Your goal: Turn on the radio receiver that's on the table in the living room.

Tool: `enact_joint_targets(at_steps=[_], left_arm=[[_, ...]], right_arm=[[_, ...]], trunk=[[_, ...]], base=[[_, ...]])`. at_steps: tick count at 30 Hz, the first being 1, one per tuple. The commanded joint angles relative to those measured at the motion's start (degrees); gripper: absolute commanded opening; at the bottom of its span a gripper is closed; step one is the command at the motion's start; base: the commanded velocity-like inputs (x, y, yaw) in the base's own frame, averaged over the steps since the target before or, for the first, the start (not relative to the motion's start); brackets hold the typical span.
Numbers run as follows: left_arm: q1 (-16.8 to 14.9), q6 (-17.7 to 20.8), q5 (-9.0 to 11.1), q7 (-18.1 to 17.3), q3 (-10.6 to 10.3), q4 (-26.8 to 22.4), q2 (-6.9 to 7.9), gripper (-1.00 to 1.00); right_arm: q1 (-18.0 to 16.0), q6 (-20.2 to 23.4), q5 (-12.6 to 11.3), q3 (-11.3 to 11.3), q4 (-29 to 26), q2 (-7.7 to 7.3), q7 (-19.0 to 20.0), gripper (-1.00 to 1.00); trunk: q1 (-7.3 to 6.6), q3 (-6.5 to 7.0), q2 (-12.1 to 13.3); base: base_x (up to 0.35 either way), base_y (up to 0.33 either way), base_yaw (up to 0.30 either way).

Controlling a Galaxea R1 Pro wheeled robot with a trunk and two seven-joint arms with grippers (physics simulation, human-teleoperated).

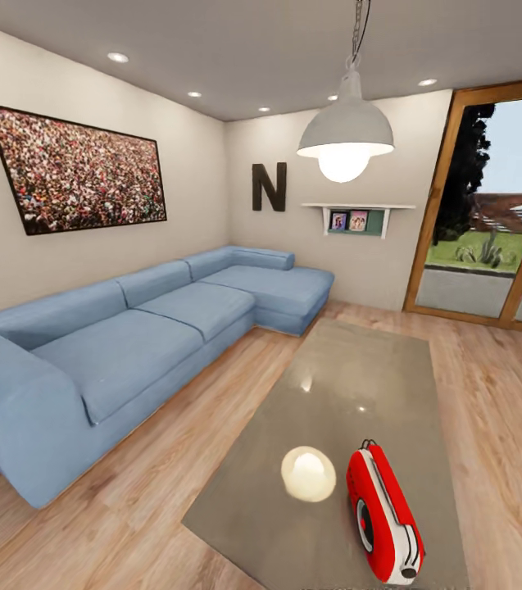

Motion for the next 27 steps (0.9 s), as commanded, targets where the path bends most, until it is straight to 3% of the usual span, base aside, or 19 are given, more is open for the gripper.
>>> enact_joint_targets(at_steps=[1,27], left_arm=[[0.0,-0.01,0.0,0.0,0.0,-0.02,0.0,1.0],[0.0,0.0,0.0,0.0,0.0,0.0,0.0,1.0]], right_arm=[[0.0,0.0,0.0,0.0,0.0,0.0,0.0,1.0],[0.0,0.01,0.0,0.0,0.0,-0.03,0.0,1.0]], trunk=[[0.0,0.0,0.0],[0.0,0.0,0.0]], base=[[0.0,0.0,-0.263],[0.0,0.0,-0.263]])
